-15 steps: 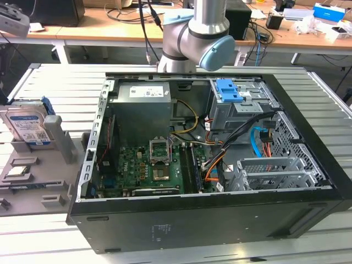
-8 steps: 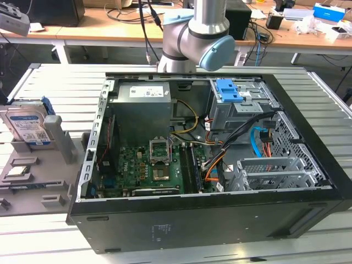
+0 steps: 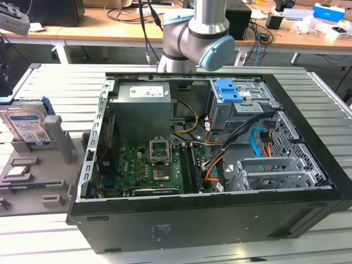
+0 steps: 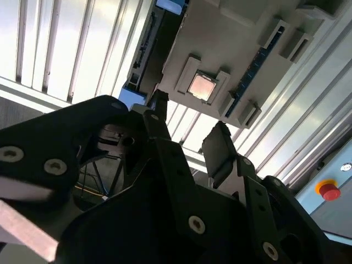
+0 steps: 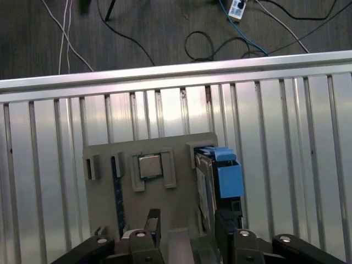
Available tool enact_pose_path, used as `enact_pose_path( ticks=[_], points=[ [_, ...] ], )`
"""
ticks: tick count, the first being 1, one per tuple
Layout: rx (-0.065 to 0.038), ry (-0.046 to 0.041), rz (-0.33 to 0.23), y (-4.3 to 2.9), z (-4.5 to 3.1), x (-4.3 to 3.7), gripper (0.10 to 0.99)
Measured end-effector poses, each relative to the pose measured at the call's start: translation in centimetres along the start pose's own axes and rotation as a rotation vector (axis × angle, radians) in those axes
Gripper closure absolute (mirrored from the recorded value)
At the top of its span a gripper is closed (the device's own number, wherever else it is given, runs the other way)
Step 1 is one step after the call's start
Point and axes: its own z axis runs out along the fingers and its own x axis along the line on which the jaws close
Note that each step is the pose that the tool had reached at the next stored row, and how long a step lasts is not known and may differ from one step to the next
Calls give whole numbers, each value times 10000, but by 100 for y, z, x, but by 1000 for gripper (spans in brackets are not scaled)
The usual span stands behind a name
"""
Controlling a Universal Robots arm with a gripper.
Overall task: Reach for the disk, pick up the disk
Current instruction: 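Pick up the disk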
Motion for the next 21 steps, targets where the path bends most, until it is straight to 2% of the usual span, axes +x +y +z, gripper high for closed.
enact_pose_path(
  ticks=[1, 11, 16, 19, 21],
  points=[
    [0, 1, -1, 0, 0, 0, 545],
    [-2, -25, -327, 45, 46, -122, 545],
    [3, -69, -520, 129, 121, -195, 545],
    [3, -78, -570, 148, 157, -254, 545],
    [5, -79, -624, 160, 214, -303, 545]
  ],
)
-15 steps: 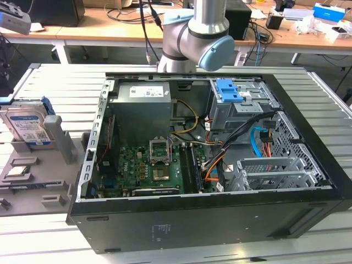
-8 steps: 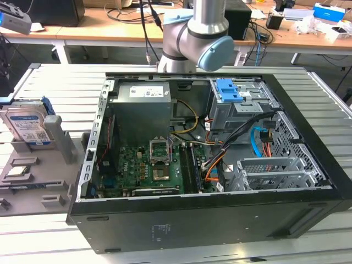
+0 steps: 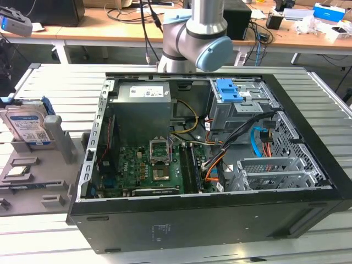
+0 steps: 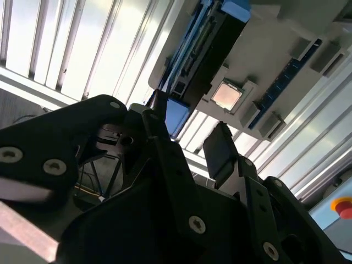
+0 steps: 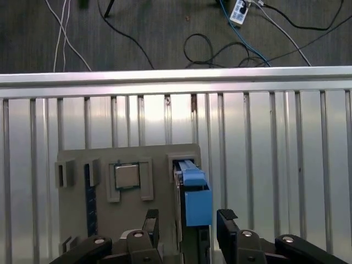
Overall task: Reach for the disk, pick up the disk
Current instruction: 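Pick up the disk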
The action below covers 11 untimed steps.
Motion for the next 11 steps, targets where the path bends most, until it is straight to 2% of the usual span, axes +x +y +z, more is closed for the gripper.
enact_pose_path(
  ticks=[11],
  points=[
    [-4, 14, -336, -7, 259, -12, 545]
  ],
)
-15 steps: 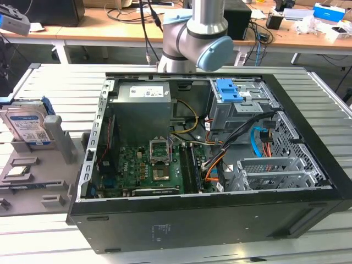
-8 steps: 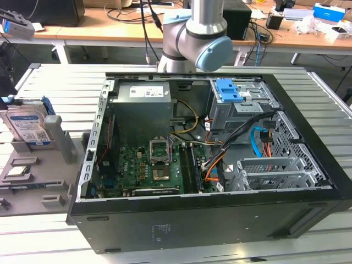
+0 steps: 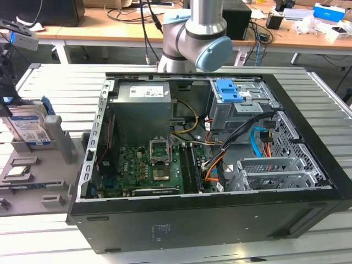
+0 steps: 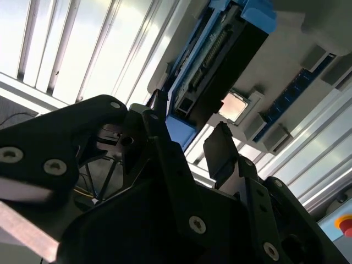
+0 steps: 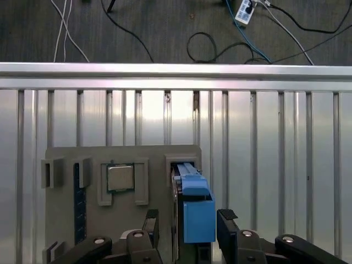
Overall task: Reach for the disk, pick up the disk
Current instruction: 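Pick up the disk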
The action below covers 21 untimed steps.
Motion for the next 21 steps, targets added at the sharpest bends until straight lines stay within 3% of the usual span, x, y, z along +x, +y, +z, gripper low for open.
enact_pose_path(
  ticks=[10, 18, 21],
  points=[
    [-2, 5, -123, -7, 186, 2, 545],
    [-2, 5, -132, -7, 194, 2, 557],
    [-2, 5, -131, -7, 195, 2, 722]
  ],
)
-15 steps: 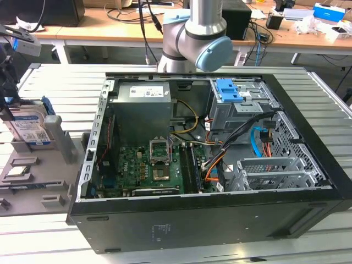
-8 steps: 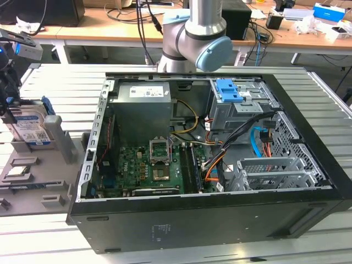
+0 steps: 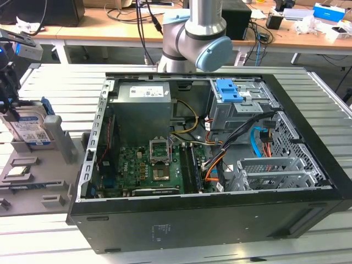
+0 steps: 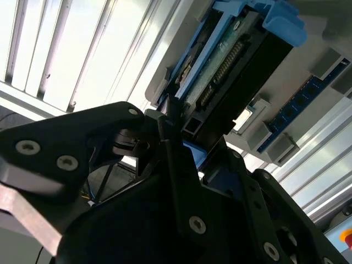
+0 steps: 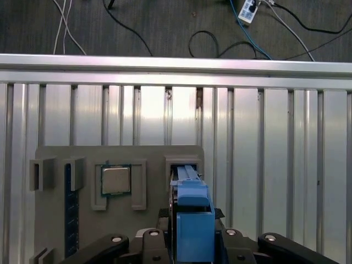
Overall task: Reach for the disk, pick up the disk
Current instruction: 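Pick up the disk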
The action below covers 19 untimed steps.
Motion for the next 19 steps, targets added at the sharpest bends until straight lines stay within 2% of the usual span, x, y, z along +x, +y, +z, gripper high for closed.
enact_pose_path(
  ticks=[15, 17, 19],
  points=[
    [2, -1, -1, 0, 2, 0, 722],
    [5, -2, -1, 0, -10, 0, 722],
    [1, 0, 0, 2, -54, -1, 722]
  ],
)
